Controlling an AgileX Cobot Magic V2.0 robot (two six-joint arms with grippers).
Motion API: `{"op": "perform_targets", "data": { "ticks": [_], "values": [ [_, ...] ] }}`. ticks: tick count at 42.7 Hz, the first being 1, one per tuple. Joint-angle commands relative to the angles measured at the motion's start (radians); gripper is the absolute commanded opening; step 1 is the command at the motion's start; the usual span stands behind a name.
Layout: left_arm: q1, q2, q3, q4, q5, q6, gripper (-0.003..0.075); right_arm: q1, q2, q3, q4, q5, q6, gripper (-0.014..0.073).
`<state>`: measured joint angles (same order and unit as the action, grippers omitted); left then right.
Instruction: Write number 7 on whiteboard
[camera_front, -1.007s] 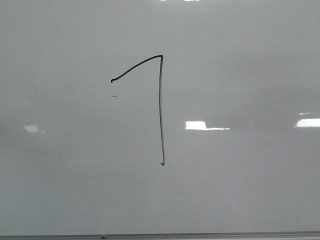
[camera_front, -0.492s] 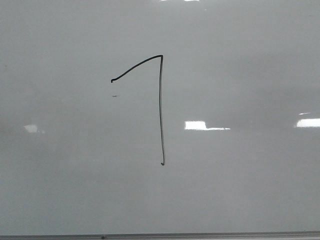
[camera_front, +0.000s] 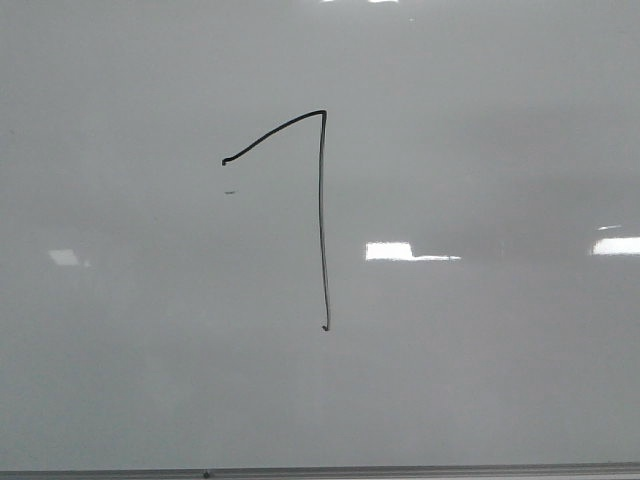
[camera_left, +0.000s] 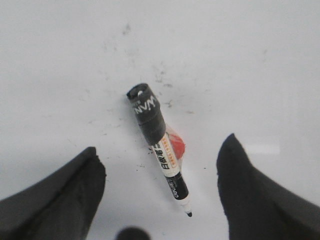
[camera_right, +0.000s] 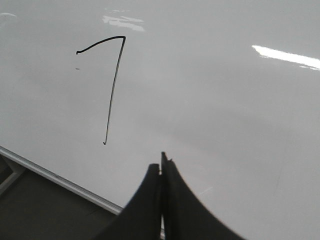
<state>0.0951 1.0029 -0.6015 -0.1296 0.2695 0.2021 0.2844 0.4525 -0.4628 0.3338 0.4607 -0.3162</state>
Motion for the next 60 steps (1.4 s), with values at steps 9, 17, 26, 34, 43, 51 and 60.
{"op": "perform_targets", "data": {
  "ticks": [9,17,26,34,43,51,60],
  "values": [
    [-0.089,-0.488,0.134,-0.010,0.001,-0.013,0.0103,-0.007,0.002,-0.024,0.008,-0.072,-0.001,-0.0068],
    [-0.096,-0.720,0.202,-0.010,0.069,-0.013,-0.0020,-0.007,0.002,-0.024,0.008,-0.072,-0.001,-0.0068],
    [-0.096,-0.825,0.214,-0.010,0.074,-0.013,-0.0020,-0.007,0.002,-0.024,0.008,-0.072,-0.001,-0.0068],
    [-0.096,-0.825,0.214,-0.010,0.074,-0.013,-0.0020,-0.007,0.002,-0.024,0.008,-0.072,-0.001,-0.0068],
    [-0.096,-0.825,0.214,-0.010,0.074,-0.013,-0.0020,-0.007,0.002,-0.024,0.008,-0.072,-0.001,-0.0068],
    [-0.096,-0.825,0.214,-0.010,0.074,-0.013,-0.0020,-0.007,0.002,-0.024,0.008,-0.072,-0.001,-0.0068],
    [-0.096,-0.905,0.297,-0.008,0.013,-0.022,-0.0020,-0.007,0.002,-0.024,0.008,-0.072,-0.001,-0.0068]
  ]
}}
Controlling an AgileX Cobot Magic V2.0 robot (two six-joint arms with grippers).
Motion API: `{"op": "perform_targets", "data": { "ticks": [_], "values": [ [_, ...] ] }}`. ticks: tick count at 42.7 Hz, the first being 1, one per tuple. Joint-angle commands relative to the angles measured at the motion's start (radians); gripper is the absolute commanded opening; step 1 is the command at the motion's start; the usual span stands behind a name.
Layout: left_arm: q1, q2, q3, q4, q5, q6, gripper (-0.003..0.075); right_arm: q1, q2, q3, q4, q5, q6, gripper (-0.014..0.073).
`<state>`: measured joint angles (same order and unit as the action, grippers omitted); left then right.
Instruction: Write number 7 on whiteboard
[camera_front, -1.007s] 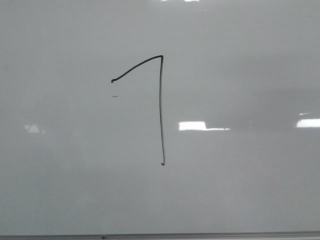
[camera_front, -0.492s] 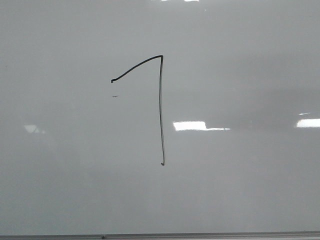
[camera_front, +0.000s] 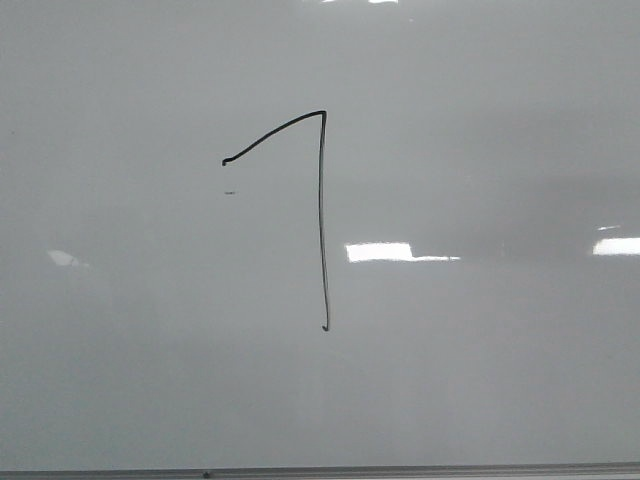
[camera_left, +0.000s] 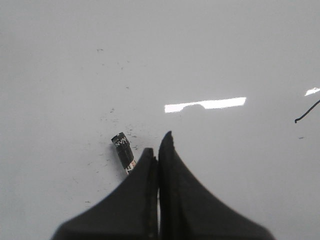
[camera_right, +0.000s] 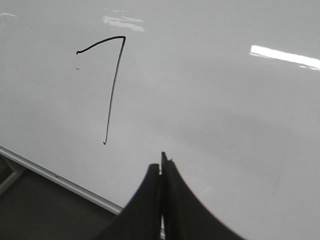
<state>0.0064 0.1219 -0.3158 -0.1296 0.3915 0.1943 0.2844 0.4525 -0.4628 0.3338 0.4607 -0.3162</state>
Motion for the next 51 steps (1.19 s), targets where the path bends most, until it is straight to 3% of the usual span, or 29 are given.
{"op": "perform_targets", "data": {
  "ticks": [1,7,18,51],
  "values": [
    [-0.008,-0.040,0.021,-0.008,-0.119,-0.014,-0.0020,-0.007,0.002,-0.024,0.008,-0.072,-0.001,-0.0068],
    [-0.008,-0.145,0.133,-0.008,-0.178,-0.014,-0.0020,-0.007,0.002,-0.024,0.009,-0.072,-0.001,-0.0068],
    [-0.008,-0.142,0.330,-0.008,-0.357,-0.014,-0.0020,-0.007,0.002,-0.024,0.009,-0.063,-0.001,-0.0068],
    [-0.008,-0.142,0.324,-0.008,-0.324,-0.014,-0.0020,-0.007,0.002,-0.024,0.009,-0.061,-0.001,-0.0068]
  ]
}}
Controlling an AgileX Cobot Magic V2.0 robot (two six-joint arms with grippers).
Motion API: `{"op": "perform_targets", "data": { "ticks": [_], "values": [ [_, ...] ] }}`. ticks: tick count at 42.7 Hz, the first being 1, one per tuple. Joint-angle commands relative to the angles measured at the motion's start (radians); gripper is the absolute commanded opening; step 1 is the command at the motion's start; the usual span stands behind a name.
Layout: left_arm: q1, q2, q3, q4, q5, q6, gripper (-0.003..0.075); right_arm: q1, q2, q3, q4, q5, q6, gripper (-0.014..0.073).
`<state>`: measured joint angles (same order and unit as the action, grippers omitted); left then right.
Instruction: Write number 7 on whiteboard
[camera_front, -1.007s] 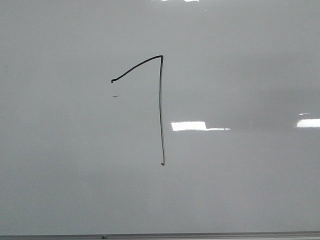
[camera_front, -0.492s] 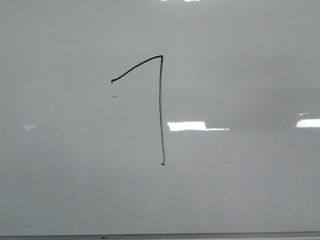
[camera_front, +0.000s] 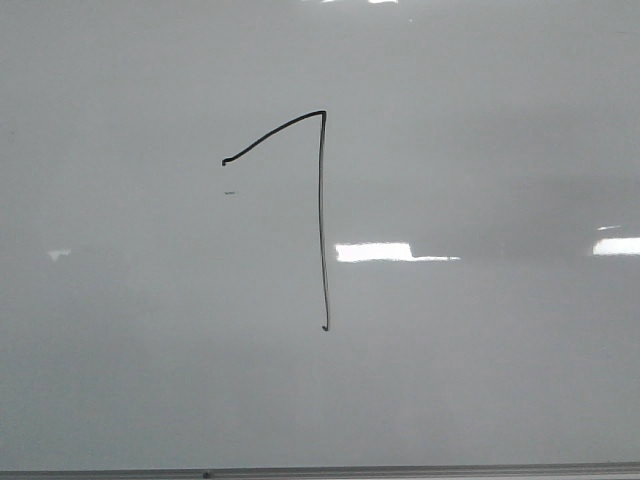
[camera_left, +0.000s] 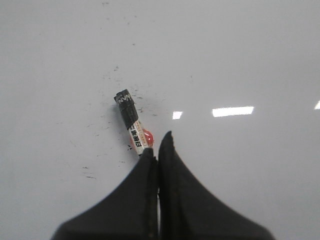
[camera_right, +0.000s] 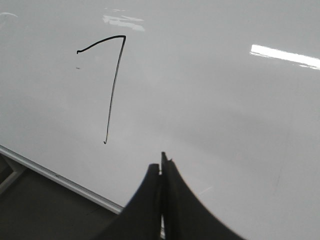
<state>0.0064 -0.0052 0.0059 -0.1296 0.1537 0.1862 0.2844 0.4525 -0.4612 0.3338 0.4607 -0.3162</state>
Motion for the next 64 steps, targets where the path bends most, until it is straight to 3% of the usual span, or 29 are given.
{"op": "perform_targets", "data": {
  "ticks": [1,13,20,27,38,47,64],
  "values": [
    [-0.008,-0.015,0.003,-0.008,-0.086,-0.006,-0.0020,-0.007,0.002,-0.026,0.009,-0.061,-0.001,-0.0068],
    [-0.008,-0.015,0.003,-0.008,-0.086,-0.006,-0.0020,-0.010,-0.006,-0.008,-0.014,-0.099,-0.002,-0.0068],
    [-0.008,-0.015,0.003,-0.008,-0.086,-0.006,-0.0020,-0.026,-0.095,0.135,-0.110,-0.373,-0.001,-0.0068],
    [-0.008,-0.015,0.003,-0.008,-0.086,-0.006,-0.0020,-0.133,-0.230,0.345,-0.111,-0.585,0.063,-0.0068],
    [-0.008,-0.015,0.003,-0.008,-0.086,-0.006,-0.0020,-0.267,-0.383,0.483,-0.194,-0.489,0.286,-0.0068],
    [-0.008,-0.013,0.003,-0.008,-0.086,-0.006,-0.0020,-0.298,-0.487,0.484,-0.200,-0.342,0.286,-0.0068],
    [-0.008,-0.013,0.003,-0.008,-0.086,-0.006,-0.0020,-0.298,-0.482,0.484,-0.200,-0.330,0.286,-0.0068]
  ]
}}
